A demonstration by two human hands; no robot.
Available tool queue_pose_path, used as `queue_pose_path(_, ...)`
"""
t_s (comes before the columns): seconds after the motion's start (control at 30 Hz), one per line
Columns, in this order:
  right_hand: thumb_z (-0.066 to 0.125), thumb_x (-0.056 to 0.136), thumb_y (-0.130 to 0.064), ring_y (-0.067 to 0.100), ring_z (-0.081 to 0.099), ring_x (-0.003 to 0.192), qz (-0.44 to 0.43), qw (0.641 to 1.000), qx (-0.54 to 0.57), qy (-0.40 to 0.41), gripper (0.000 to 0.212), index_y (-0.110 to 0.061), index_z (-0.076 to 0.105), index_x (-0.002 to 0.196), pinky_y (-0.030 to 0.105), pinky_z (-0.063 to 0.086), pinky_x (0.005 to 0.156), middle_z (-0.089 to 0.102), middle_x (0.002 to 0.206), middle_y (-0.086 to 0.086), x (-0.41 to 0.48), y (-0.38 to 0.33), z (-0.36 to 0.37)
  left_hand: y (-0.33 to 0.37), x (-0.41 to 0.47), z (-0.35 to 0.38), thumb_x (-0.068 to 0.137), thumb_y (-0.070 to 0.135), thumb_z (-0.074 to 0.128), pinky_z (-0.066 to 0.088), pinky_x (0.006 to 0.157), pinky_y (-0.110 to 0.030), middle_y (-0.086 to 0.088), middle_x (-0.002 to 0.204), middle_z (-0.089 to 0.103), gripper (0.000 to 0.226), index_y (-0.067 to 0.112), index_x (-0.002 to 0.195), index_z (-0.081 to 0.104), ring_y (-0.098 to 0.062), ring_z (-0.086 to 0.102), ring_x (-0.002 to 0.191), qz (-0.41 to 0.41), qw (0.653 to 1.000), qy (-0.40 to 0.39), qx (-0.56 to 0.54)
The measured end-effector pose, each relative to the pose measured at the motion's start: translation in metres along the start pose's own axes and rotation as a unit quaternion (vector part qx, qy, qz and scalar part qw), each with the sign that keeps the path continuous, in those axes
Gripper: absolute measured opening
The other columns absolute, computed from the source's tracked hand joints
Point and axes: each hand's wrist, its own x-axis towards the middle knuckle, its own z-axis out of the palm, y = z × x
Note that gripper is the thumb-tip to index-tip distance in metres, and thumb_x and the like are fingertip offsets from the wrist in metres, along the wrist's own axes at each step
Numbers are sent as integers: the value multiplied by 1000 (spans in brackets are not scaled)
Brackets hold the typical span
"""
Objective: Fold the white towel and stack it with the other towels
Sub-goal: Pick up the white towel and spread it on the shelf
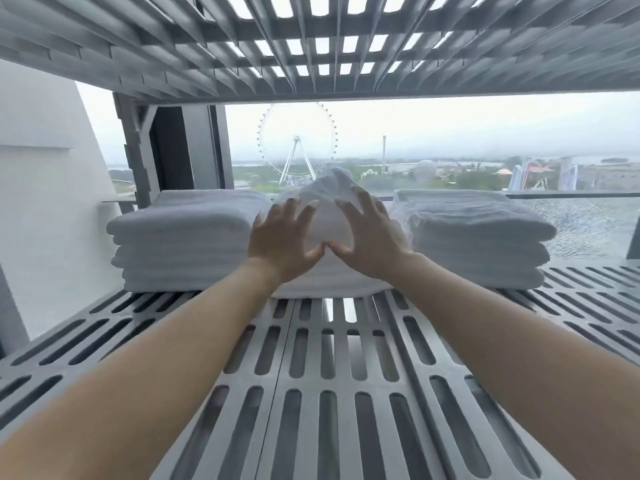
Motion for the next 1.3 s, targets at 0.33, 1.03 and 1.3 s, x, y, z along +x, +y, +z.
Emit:
queue_pose_path(0.33, 71, 76, -30, 29, 31, 120, 79, 993, 28, -83, 57, -32, 39, 122, 37, 38, 78, 38, 130, 2, 13, 8, 27, -18, 7, 18, 88, 20, 54, 38, 92, -46, -9, 129, 51, 53, 16, 136, 32, -31, 44, 119, -33, 995, -94, 31)
queue_pose_path(1.03, 53, 60, 15, 26, 38, 78, -45, 963, 30, 265, 27, 0, 56, 82, 31, 31, 62, 51, 88, 19, -46, -22, -70, 2, -47, -27, 74, -10, 53, 50, 64, -37, -6, 143, 32, 97, 40, 145, 11, -35, 56, 105, 20, 992, 48, -113)
queue_pose_path(1.3, 77, 64, -30, 24, 50, 98, 85, 984, 155, -8, 76, -32, 26, 120, 33, 42, 71, 39, 121, 2, -98, -12, -39, 24, -69, -38, 68, -9, 57, 48, 63, -34, -2, 127, 51, 55, 20, 114, 57, -30, 54, 103, 43, 988, 61, -133)
